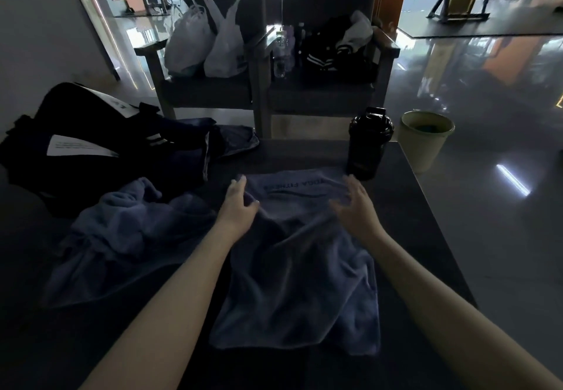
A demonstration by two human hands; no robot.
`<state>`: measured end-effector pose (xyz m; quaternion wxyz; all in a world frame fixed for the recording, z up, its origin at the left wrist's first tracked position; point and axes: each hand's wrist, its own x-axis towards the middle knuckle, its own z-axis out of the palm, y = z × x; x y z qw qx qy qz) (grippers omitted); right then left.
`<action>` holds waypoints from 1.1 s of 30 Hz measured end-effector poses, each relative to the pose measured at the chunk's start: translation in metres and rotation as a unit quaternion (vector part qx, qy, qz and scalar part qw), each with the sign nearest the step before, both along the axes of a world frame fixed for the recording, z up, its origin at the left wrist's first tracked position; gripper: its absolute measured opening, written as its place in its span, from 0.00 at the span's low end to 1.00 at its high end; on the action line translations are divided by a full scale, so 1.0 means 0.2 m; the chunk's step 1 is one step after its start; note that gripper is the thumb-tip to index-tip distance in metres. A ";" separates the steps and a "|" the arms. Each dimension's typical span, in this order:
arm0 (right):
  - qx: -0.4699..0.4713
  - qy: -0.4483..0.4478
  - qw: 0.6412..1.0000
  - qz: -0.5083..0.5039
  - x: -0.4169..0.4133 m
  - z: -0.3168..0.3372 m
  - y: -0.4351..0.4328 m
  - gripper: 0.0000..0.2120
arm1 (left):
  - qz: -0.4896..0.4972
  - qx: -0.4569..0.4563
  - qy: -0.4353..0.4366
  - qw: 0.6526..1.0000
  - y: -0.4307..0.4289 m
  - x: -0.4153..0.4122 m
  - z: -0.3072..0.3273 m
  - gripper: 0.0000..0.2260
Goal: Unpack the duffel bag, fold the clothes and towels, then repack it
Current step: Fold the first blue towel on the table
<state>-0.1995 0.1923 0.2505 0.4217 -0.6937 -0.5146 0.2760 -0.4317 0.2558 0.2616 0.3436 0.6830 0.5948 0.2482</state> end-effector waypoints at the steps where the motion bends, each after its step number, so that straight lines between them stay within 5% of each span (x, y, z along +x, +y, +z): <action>1: -0.017 -0.053 0.998 0.004 -0.02 -0.01 -0.06 0.28 | -0.007 -0.001 0.022 1.000 -0.04 -0.02 -0.03 0.28; 5: -0.037 -0.195 0.979 -0.043 -0.11 -0.02 -0.37 0.18 | 0.015 -0.018 0.092 0.995 -0.24 -0.11 -0.11 0.22; 11: -0.103 -0.242 0.965 -0.022 -0.22 -0.06 -0.73 0.20 | 0.048 -0.070 0.192 0.978 -0.55 -0.26 -0.09 0.26; 15: -0.112 -0.232 0.966 -0.038 -0.28 -0.06 -0.88 0.25 | 0.001 -0.174 0.142 0.975 -0.71 -0.34 -0.08 0.31; 19: -0.166 -0.243 0.955 -0.042 -0.31 -0.04 -1.03 0.38 | -0.068 -0.224 0.134 0.963 -0.83 -0.40 -0.03 0.46; 22: -0.176 -0.253 0.950 -0.056 -0.35 -0.05 -1.10 0.30 | -0.031 -0.148 0.151 0.977 -0.91 -0.38 -0.06 0.33; 26: -0.124 -0.246 0.958 -0.082 -0.36 -0.05 -1.13 0.07 | 0.079 -0.051 -0.003 0.996 -0.99 -0.32 -0.06 0.08; 29: -0.042 -0.209 0.974 -0.071 -0.34 -0.05 -1.12 0.05 | 0.089 -0.023 -0.094 0.991 -1.00 -0.31 -0.03 0.08; 33: 0.062 -0.029 0.990 -0.120 -0.29 0.04 -1.09 0.04 | 0.096 0.002 -0.193 0.977 -0.97 -0.28 0.07 0.05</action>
